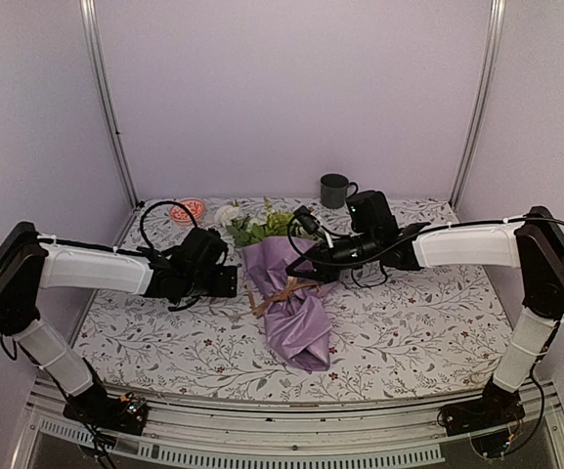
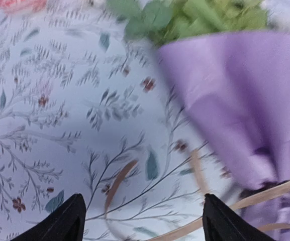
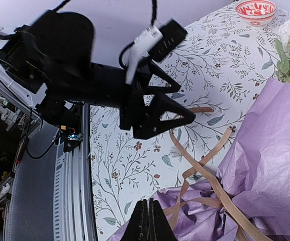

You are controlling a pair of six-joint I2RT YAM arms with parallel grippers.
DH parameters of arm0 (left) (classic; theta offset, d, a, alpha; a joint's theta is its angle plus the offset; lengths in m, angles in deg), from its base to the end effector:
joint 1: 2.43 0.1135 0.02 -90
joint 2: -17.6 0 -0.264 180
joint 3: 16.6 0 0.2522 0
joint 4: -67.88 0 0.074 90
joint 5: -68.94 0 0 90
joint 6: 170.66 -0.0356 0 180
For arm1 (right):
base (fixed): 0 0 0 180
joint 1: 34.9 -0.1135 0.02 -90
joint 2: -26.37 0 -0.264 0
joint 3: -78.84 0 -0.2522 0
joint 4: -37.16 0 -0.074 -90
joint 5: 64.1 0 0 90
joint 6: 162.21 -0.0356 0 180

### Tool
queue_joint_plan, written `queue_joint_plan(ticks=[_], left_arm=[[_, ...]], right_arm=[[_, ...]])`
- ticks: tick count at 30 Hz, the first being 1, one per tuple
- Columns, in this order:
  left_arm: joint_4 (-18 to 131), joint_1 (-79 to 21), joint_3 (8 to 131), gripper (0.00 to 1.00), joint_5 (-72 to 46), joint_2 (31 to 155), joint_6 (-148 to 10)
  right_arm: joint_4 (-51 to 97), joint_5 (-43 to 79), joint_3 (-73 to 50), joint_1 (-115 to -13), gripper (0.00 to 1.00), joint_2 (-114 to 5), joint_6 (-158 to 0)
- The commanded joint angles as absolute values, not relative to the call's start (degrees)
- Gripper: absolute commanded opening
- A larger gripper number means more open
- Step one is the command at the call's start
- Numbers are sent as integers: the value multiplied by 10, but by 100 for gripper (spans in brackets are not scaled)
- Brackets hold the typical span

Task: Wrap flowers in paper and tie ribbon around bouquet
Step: Cross the half-tied ribbon over the folded bouquet.

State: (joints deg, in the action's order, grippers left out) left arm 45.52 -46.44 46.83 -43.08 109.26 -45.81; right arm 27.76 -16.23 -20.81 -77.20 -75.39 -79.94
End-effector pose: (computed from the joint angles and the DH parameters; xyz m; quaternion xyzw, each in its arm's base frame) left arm 0.2378 -0.2112 0.1754 0.0096 0.9263 -0.0713 0.3698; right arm 0.2760 0.2834 0.2285 -0.4106 0.7220 0.4781 0.2855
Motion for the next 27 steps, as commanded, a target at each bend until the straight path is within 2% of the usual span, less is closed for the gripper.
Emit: queue_joint_plan(ticks=[1, 6, 8, 10, 13, 14, 19, 23, 25, 27], left_arm=[[286, -456, 494, 84, -460, 1165, -389], [291, -453, 492, 82, -453, 1213, -379], [304, -452, 487, 74, -437, 1223, -384], [316, -451, 483, 57, -420, 1229, -389], [319, -451, 478, 8, -400, 1224, -391], [310, -452, 480, 0, -398, 1219, -390], [285, -485, 510, 0, -459, 1124, -418], [397, -584, 550, 0, -535, 1022, -577], [515, -639, 527, 0, -481, 978, -698], [626, -671, 482, 0, -379, 938, -780]], right_arm=[[291, -176, -204, -772, 0, -760, -796], [292, -180, -207, -772, 0, -760, -799], [293, -180, -207, -772, 0, -760, -800], [293, -179, -206, -772, 0, -758, -799], [293, -174, -205, -772, 0, -754, -797], [292, -173, -205, -772, 0, -753, -796], [287, -173, -189, -769, 0, -760, -799], [280, -178, -160, -764, 0, -780, -810], [281, -192, -145, -756, 0, -795, -819], [284, -209, -128, -745, 0, -814, -831]])
